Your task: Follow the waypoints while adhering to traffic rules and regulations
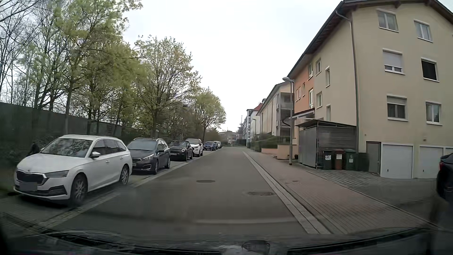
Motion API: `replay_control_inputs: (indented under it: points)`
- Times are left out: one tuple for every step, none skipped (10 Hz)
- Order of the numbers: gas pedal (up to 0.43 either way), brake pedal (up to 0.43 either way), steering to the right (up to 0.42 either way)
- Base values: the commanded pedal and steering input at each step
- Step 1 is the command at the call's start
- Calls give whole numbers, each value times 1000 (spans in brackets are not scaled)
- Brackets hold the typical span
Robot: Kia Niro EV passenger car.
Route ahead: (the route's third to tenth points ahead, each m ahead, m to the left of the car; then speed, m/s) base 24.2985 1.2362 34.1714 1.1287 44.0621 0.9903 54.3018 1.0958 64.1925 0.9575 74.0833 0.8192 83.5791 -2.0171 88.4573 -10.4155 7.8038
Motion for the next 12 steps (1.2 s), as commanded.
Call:
replay_control_inputs:
  points:
    - [98, 0, 2]
    - [98, 0, 2]
    - [98, 0, 2]
    - [98, 0, 2]
    - [98, 0, 3]
    - [98, 0, 3]
    - [98, 0, 3]
    - [98, 0, 3]
    - [98, 0, 3]
    - [98, 0, 3]
    - [98, 0, 3]
    - [98, 0, 3]
